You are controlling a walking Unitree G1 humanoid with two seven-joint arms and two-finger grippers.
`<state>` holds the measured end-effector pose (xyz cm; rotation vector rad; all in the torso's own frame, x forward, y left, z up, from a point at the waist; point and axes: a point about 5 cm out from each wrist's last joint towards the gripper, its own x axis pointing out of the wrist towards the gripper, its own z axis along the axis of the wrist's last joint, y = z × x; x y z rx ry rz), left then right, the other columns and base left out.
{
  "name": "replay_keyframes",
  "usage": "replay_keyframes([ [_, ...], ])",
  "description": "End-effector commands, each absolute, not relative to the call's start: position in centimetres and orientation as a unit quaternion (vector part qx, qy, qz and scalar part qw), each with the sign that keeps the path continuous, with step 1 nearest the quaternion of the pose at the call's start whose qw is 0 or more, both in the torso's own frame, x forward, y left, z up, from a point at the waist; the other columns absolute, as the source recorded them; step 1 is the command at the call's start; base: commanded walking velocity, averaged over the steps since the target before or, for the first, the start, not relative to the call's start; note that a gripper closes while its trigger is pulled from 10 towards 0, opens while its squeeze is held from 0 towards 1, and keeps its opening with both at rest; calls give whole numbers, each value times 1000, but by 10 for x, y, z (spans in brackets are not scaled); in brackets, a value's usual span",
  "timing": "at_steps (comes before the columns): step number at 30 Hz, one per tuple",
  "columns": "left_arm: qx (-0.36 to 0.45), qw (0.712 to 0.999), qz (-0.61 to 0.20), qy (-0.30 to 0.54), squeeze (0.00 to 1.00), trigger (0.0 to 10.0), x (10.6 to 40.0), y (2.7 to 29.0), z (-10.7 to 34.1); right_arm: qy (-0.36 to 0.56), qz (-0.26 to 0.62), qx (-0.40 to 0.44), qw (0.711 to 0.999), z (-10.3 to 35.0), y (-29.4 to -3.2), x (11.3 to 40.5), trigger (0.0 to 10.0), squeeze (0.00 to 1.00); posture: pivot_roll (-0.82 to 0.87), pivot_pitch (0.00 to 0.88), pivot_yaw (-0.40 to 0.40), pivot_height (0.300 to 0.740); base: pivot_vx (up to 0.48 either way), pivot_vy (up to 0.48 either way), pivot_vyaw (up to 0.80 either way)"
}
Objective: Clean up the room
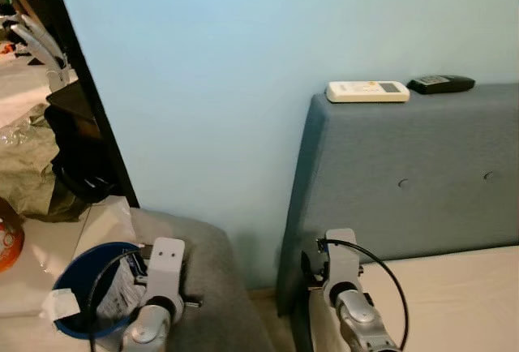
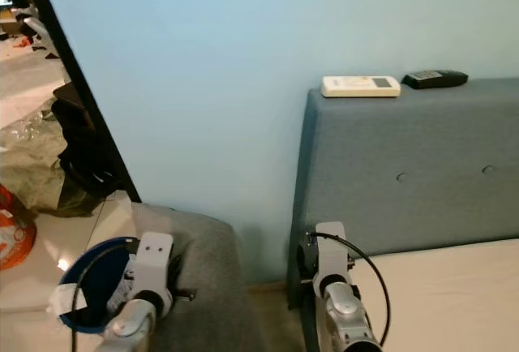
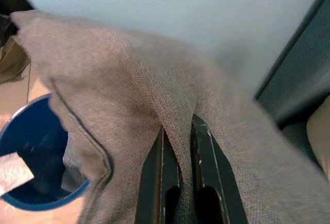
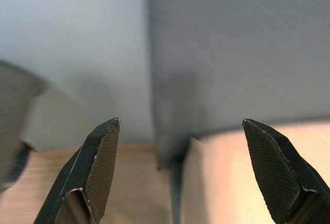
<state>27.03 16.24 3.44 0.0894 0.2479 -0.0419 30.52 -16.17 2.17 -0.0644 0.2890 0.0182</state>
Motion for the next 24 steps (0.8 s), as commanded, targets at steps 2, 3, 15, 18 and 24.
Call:
replay_keyframes([
  [2, 57, 993, -36, 95, 0, 10000, 274, 158, 43, 169, -9, -25, 985, 11, -169, 297, 10000, 0, 38, 83, -16, 740, 0, 0, -800],
  [3, 58, 993, -38, 95, 0, 10000, 274, 157, 43, 169, -10, -27, 985, 11, -169, 296, 10000, 0, 38, 82, -16, 740, 0, 0, -800],
  [15, 70, 992, -63, 89, 0, 10000, 273, 151, 43, 177, -18, -28, 984, 10, -170, 295, 10000, 0, 39, 91, -19, 740, 0, 0, -800],
  [18, 71, 991, -69, 89, 0, 10000, 272, 150, 43, 177, -20, -29, 984, 10, -171, 295, 10000, 0, 39, 93, -21, 740, 0, 0, -800],
  [24, 74, 991, -69, 85, 0, 10000, 272, 151, 43, 177, -25, -31, 983, 10, -173, 296, 10000, 0, 40, 95, -21, 740, 0, 0, -800],
])
